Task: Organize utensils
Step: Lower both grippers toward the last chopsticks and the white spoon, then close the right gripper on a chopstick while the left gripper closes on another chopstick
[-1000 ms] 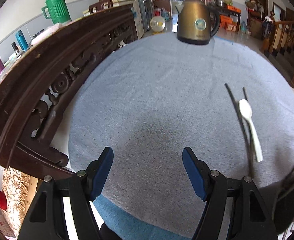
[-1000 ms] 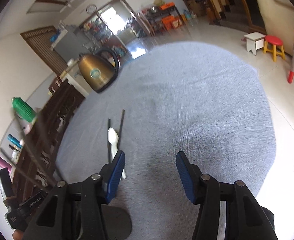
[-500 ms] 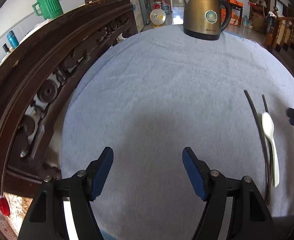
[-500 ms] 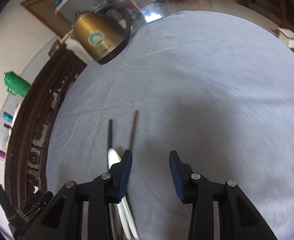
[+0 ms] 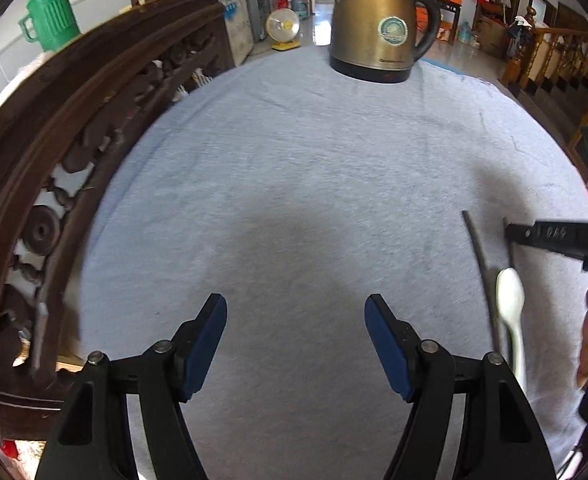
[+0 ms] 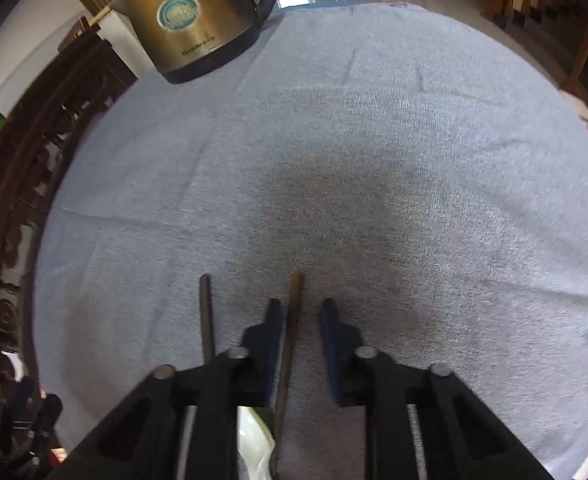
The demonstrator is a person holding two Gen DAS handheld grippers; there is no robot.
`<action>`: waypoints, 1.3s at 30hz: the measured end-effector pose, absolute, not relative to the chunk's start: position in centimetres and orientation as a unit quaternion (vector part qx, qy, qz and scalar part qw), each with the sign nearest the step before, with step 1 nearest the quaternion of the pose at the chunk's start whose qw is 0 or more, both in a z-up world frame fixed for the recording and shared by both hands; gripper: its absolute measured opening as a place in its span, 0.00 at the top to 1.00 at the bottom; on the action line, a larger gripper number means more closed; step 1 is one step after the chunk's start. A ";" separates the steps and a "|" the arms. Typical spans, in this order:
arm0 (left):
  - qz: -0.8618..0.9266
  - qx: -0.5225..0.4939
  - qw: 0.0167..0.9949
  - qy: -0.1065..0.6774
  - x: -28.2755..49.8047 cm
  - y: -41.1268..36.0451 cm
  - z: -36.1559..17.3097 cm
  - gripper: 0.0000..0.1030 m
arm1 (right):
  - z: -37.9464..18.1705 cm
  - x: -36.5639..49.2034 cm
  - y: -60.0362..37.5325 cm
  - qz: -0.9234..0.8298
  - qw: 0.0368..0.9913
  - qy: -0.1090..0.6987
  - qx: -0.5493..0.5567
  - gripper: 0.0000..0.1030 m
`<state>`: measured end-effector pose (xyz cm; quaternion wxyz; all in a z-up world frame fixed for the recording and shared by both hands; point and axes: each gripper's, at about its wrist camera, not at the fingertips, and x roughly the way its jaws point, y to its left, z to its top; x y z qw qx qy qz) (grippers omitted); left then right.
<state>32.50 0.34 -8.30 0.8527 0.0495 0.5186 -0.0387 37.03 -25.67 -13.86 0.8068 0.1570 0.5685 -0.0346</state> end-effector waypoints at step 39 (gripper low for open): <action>-0.158 0.067 0.788 0.591 41.0 -16.5 -14.0 0.94 | -14.4 31.3 -33.4 -0.024 0.834 0.509 0.209 0.94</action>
